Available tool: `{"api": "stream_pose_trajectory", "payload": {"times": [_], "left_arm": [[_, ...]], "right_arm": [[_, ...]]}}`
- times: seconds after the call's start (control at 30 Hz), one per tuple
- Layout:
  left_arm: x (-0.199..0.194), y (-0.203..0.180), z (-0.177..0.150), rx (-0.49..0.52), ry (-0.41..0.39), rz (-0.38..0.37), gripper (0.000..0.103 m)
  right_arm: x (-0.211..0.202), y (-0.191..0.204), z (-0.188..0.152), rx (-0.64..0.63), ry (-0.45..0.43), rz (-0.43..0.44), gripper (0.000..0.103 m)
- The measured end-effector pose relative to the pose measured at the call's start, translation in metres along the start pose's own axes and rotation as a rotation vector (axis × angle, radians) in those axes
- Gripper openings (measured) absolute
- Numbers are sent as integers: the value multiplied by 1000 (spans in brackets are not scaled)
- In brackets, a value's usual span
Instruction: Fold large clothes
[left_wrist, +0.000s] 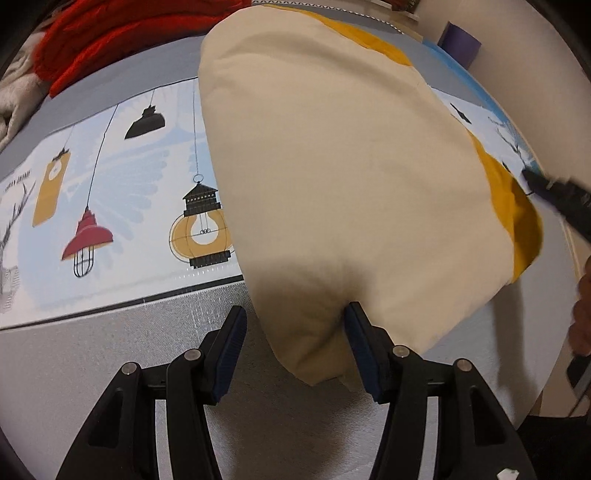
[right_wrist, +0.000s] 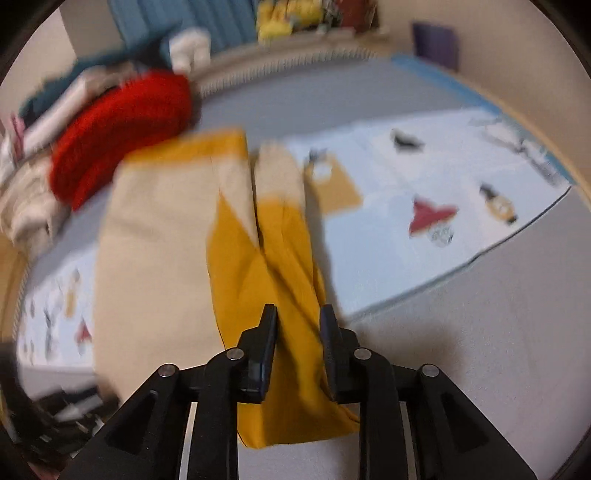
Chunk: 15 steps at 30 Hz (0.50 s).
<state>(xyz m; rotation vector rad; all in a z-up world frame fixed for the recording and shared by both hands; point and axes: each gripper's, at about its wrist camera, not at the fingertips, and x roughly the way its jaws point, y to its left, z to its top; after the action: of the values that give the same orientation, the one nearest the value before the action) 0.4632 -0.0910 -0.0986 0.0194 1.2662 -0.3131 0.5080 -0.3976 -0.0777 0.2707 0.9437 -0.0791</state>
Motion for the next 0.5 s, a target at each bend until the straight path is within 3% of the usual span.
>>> {"api": "stream_pose_trajectory", "payload": {"times": [0.07,0.1,0.17,0.2,0.23,0.33,0.5], "left_arm": [[-1,-5,0,33,-8,27,54],[-1,-6,1,42,-14,37,54],[-4,-5,4,36,-18,36,54],[-7,-4,7,24,-22,26,53],[-9,-4,8,18,-31,18,53],[-21,-2,17,4,-100,14,48],[-34,-5,32,16,-190,-33,33]], "right_arm": [[-3,5,0,-26,-18,31,39],[4,7,-2,-40,18,53,51],[33,10,-13,-83,176,28,53],[46,6,-21,-90,237,-51,50],[53,-1,-26,-62,258,-60,33],[51,-14,-24,5,264,-37,14],[46,-16,-23,-12,276,-43,10]]}}
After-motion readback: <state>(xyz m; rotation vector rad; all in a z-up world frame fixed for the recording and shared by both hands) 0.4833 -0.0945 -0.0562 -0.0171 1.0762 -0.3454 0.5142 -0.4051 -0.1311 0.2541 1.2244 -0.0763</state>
